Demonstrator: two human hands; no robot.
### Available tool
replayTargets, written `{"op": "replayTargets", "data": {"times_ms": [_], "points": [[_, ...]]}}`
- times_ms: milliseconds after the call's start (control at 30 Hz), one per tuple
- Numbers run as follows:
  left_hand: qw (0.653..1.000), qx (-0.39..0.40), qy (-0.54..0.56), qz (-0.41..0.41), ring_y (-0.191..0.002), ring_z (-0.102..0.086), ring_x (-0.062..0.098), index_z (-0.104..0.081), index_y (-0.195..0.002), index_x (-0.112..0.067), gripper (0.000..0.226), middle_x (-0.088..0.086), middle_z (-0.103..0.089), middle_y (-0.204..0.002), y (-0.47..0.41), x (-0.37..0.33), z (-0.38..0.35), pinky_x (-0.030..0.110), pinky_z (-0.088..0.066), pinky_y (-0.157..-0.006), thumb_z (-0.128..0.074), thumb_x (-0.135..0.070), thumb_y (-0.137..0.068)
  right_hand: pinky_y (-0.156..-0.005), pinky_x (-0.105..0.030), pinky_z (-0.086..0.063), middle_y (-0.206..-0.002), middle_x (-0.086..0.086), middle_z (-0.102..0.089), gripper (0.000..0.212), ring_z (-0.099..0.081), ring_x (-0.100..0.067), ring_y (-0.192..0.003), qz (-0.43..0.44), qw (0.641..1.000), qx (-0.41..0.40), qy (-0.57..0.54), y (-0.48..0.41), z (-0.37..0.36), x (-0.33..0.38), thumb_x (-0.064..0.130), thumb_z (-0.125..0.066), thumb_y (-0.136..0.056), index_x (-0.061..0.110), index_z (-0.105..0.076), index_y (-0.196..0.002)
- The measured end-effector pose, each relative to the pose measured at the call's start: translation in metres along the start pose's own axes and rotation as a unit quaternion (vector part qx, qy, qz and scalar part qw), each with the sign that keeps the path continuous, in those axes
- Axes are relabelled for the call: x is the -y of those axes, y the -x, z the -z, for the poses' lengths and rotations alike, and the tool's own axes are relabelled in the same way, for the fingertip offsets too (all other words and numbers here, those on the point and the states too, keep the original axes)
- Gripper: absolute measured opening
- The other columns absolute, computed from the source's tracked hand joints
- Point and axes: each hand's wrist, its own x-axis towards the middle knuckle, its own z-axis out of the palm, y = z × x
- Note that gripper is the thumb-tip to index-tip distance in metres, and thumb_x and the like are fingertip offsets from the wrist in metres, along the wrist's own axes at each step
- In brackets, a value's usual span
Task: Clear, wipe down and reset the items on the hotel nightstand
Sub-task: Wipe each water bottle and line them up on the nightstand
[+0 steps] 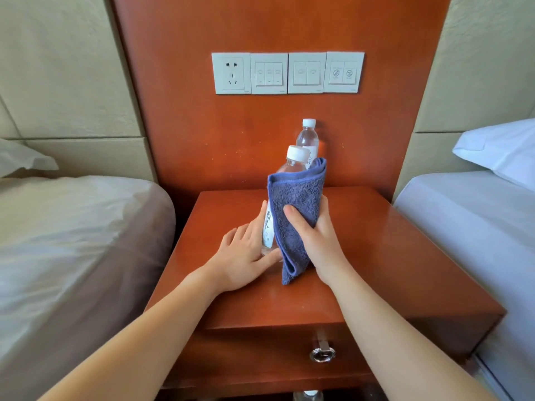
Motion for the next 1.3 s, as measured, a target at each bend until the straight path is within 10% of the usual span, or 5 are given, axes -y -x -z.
{"op": "replayTargets", "data": {"times_ms": [500, 733, 967, 1100, 1300], "points": [[0.998, 0.032, 0.052, -0.014, -0.136, -0.037, 0.007, 0.001, -0.154, -0.035, 0.087, -0.017, -0.044, -0.145, 0.003, 0.004, 0.006, 0.040, 0.001, -0.122, -0.040, -0.033, -0.076, -0.089, -0.015, -0.049, -0.117, 0.019, -0.060, 0.063, -0.058, 0.009, -0.105, 0.018, 0.981, 0.066, 0.183, 0.009, 0.012, -0.001, 0.029, -0.075, -0.083, 0.037, -0.037, -0.132], [0.942, -0.034, 0.334, -0.014, -0.136, -0.042, 0.010, -0.061, -0.122, -0.032, 0.069, -0.015, -0.060, -0.132, 0.001, 0.011, 0.004, 0.044, -0.021, -0.121, -0.034, 0.012, -0.077, -0.080, -0.005, -0.044, -0.115, 0.027, -0.058, 0.068, -0.055, 0.014, -0.104, 0.014, 0.962, 0.095, 0.254, 0.017, 0.017, 0.001, 0.033, -0.077, -0.079, 0.049, -0.033, -0.129], [0.822, -0.181, 0.538, 0.051, -0.138, -0.037, 0.005, -0.042, -0.139, -0.036, 0.049, -0.015, -0.043, -0.147, -0.004, -0.004, 0.037, 0.026, -0.025, -0.114, -0.045, -0.039, -0.090, -0.083, -0.011, -0.048, -0.114, 0.027, -0.058, 0.067, -0.057, 0.011, -0.104, 0.001, 0.957, 0.116, 0.266, 0.017, 0.019, 0.001, 0.034, -0.075, -0.081, 0.043, -0.035, -0.134], [0.864, -0.148, 0.481, -0.011, -0.089, -0.062, 0.004, -0.062, -0.113, -0.022, 0.022, -0.009, -0.068, -0.101, -0.024, -0.043, 0.065, 0.018, -0.048, -0.073, -0.060, -0.034, -0.095, -0.080, -0.010, -0.048, -0.109, 0.030, -0.057, 0.069, -0.056, 0.014, -0.100, 0.000, 0.960, 0.109, 0.259, 0.016, 0.018, 0.000, 0.033, -0.076, -0.080, 0.046, -0.034, -0.133], [0.660, -0.281, 0.696, 0.042, -0.074, -0.063, 0.015, -0.059, -0.098, -0.014, 0.005, 0.001, -0.063, -0.084, -0.039, -0.038, 0.038, 0.027, -0.052, -0.067, -0.056, -0.017, -0.097, -0.087, -0.015, -0.048, -0.119, 0.026, -0.058, 0.067, -0.057, 0.009, -0.106, -0.003, 0.978, 0.063, 0.200, 0.012, 0.023, -0.003, 0.029, -0.078, -0.080, 0.048, -0.038, -0.130]]}}
